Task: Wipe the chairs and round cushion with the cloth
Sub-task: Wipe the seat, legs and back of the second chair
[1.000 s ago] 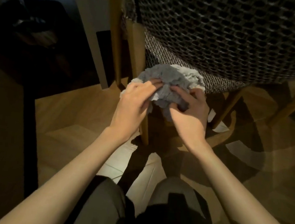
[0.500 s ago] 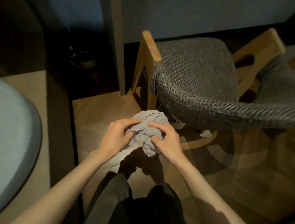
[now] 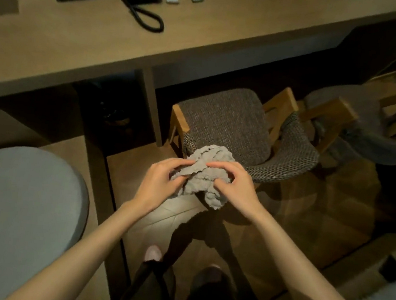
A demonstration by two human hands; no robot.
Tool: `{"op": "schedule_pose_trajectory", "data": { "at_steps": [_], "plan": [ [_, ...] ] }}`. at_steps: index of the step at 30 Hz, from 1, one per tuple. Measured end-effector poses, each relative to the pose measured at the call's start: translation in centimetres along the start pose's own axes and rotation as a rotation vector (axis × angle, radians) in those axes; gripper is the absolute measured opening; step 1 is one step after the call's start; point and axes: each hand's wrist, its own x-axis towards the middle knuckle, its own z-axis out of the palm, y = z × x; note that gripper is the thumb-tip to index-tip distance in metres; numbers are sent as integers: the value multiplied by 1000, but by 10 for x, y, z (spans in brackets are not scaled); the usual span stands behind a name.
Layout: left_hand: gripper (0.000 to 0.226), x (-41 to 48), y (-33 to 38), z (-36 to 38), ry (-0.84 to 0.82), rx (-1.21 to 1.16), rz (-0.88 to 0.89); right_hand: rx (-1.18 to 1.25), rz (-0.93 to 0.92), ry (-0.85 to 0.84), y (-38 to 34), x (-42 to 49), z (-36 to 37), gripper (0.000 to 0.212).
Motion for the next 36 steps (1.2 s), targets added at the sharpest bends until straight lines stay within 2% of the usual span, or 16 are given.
{"op": "schedule_pose_trajectory", "data": {
  "at_steps": [9, 11, 14, 16, 18, 20, 22, 27, 30, 33, 36],
  "plan": [
    [32, 69, 103, 71, 15, -64, 142, 70, 24, 434, 56, -12, -139, 30],
    [32, 83, 122, 100, 24, -94, 126, 26, 15, 442, 82, -5, -178, 30],
    [37, 99, 140, 148, 32, -44, 42, -72, 42, 336, 124, 11, -233, 25],
    [44, 106, 145, 177, -10, 63, -48, -167, 118, 206, 150, 22, -258, 28],
    [60, 107, 143, 202, -143, 234, -176, -242, 174, 38, 170, 29, -274, 42],
    [80, 104, 135, 219, -277, 349, -299, -315, 131, -105, 184, 35, -282, 56],
    [92, 102, 123, 227, -318, 440, -349, -426, 56, -196, 190, 45, -282, 66],
    [88, 109, 94, 230, -267, 621, -221, -753, -130, -355, 196, 79, -265, 69],
    [79, 113, 80, 235, -199, 660, -119, -834, -191, -452, 204, 92, -252, 72],
    [71, 113, 70, 236, -162, 698, -42, -915, -234, -402, 212, 94, -245, 71],
    [72, 113, 65, 234, -206, 780, 4, -944, -271, -341, 214, 90, -241, 71]
  ]
}}
